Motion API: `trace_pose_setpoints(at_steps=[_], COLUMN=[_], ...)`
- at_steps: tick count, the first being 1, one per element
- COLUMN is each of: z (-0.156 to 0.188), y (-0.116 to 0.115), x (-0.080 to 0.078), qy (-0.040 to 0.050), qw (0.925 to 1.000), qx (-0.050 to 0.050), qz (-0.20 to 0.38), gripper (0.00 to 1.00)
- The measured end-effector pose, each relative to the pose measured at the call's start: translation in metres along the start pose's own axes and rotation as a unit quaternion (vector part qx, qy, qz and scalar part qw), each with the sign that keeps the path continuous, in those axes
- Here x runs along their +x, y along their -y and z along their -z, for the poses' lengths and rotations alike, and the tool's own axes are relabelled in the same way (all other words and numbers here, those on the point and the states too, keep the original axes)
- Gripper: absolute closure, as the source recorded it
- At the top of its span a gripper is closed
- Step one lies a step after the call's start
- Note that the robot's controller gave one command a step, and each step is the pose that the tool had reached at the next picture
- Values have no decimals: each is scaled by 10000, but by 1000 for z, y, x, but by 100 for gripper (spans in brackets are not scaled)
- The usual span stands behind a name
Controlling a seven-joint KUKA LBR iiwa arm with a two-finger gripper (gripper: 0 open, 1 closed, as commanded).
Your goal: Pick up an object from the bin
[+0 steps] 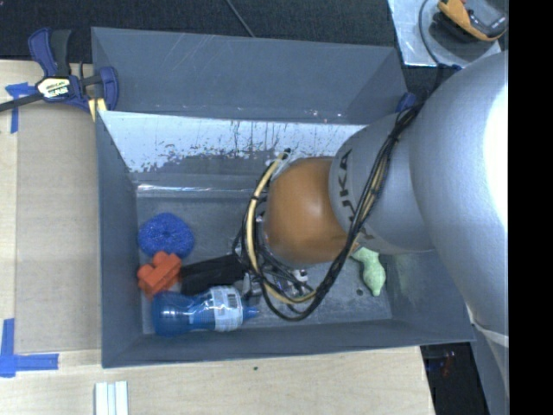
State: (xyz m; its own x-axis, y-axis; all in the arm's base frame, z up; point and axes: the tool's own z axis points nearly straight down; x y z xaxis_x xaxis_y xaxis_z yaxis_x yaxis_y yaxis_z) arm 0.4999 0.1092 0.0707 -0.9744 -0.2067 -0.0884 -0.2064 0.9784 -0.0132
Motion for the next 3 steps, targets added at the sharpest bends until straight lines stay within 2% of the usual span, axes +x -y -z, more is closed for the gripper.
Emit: trace_pose_setpoints(at_steps=[1, 2, 3], z=[1, 0, 26], y=[-35, -52, -68], x=[7, -6, -10], qy=[-3, -5, 11], qw=[9999, 9999, 9975], qx=[2, 19, 7], qz=[-111, -102, 708], gripper=[100, 100, 100])
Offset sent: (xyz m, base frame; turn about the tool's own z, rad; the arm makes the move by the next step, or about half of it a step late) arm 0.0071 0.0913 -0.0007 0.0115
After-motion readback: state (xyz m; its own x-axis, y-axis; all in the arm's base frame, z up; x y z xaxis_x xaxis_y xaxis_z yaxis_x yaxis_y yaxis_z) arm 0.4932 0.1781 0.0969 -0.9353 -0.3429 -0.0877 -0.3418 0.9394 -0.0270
